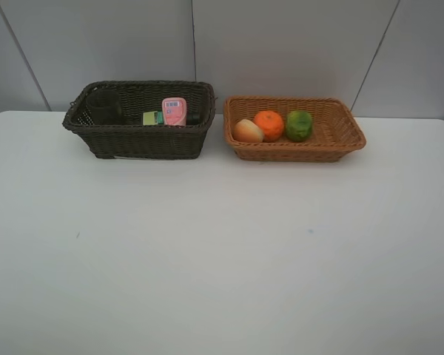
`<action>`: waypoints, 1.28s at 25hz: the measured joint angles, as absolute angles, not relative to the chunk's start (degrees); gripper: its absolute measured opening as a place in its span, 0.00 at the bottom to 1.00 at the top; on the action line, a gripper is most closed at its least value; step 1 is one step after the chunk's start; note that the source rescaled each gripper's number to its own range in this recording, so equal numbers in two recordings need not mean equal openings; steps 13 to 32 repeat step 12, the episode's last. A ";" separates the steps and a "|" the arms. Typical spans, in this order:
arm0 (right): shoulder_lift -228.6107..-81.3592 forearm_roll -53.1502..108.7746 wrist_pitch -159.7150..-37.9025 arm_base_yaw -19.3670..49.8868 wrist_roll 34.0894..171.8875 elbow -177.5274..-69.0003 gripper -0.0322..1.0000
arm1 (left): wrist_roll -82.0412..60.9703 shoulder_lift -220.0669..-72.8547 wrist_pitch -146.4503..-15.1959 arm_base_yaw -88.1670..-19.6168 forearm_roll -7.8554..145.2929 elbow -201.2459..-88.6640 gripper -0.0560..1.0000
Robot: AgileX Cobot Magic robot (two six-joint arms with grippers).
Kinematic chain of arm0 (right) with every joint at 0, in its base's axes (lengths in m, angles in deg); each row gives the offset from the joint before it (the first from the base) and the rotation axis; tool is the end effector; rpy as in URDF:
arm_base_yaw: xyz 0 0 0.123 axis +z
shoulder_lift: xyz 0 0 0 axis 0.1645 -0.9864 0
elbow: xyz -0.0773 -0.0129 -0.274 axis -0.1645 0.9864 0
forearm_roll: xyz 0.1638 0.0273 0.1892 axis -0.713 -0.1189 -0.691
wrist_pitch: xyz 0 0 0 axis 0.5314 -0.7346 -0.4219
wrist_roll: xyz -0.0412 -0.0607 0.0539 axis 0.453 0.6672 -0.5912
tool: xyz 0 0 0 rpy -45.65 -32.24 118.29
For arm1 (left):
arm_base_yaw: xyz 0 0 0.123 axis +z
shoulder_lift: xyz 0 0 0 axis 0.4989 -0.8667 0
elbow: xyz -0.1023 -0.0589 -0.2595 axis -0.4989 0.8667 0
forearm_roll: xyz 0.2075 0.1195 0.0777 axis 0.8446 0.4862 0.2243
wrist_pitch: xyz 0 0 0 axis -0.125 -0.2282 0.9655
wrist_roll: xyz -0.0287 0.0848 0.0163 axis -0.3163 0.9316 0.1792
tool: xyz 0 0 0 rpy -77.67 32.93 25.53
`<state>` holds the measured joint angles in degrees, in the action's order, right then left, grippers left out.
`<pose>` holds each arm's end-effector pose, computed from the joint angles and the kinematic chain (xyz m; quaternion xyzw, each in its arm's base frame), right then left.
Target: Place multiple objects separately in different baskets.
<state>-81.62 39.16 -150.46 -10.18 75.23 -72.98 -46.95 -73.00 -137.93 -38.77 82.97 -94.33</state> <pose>-0.0081 -0.0047 0.2832 0.0430 0.8454 -0.0107 0.5323 -0.0064 0.0021 0.2785 0.0479 0.8499 -0.0447 0.5229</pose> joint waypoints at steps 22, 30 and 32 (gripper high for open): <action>-81.62 39.16 -150.46 -10.18 75.23 -72.98 1.00 | -46.92 -73.00 -137.93 -38.77 82.97 -94.33 1.00; -81.62 39.16 -150.46 -10.18 75.23 -72.98 1.00 | -46.92 -73.00 -137.93 -38.77 82.97 -94.33 1.00; -81.62 39.16 -150.46 -10.18 75.23 -72.98 1.00 | -46.92 -73.00 -137.93 -38.77 82.97 -94.33 1.00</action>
